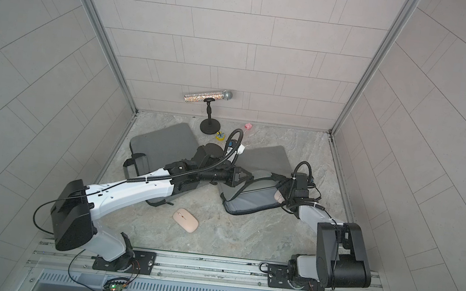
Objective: Put the mouse into the laptop bag
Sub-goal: Place the mouse in the zippered laptop bag, then close the zippered laptop bag at the center of the board.
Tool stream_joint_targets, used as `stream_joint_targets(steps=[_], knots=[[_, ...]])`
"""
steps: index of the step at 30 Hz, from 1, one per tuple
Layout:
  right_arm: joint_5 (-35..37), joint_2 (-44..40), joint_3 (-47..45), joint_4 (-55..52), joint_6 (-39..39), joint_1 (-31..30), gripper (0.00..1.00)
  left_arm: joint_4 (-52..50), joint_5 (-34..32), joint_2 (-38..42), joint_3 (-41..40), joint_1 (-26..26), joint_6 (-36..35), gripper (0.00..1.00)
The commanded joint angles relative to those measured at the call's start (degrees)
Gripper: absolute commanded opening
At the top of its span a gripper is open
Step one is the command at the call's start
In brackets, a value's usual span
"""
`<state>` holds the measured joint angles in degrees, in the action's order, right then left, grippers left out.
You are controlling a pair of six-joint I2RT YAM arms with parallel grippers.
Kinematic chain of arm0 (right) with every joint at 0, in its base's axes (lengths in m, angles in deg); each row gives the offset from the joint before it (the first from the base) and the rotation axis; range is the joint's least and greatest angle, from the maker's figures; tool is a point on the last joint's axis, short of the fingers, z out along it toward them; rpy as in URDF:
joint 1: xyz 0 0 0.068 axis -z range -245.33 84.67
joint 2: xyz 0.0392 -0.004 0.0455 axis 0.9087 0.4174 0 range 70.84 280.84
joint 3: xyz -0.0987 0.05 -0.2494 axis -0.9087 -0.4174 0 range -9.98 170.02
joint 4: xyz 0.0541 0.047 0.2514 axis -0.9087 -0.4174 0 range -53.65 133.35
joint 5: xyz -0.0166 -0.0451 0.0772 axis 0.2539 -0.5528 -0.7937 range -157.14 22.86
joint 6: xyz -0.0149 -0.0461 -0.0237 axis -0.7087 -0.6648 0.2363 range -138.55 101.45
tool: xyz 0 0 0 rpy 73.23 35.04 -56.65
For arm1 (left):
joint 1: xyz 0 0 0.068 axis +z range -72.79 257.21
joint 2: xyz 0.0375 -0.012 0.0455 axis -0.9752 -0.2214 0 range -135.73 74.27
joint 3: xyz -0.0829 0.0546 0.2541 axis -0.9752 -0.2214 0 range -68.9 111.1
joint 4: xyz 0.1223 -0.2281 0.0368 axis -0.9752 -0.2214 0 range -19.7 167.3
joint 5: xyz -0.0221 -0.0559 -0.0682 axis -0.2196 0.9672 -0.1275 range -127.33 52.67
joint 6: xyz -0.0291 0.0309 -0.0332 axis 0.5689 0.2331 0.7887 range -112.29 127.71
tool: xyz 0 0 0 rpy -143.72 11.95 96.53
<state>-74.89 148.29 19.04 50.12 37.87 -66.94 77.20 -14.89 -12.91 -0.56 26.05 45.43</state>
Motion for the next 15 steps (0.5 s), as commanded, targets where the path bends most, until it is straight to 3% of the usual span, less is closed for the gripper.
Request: stream_joint_targets(steps=[1,7,11,15], knots=[[-3.0,-2.5,-0.9,0.8,1.2,0.9,0.77,4.0,0.2,1.2,0.0,-0.3,0.3,0.0],[-4.3,-13.5,-4.9,-5.6,0.8,1.7,0.81,4.0,-0.1,1.2,-0.1,-0.3,0.4,0.0],[-6.2,-20.2,-10.3,-3.6,2.7,1.6,0.81,4.1,-0.4,1.9,-0.5,-0.3,0.2,0.0],[-9.3,-21.4,-13.0,0.0,5.0,1.4,0.79,4.2,-0.5,2.6,-1.0,-0.3,0.1,0.0]])
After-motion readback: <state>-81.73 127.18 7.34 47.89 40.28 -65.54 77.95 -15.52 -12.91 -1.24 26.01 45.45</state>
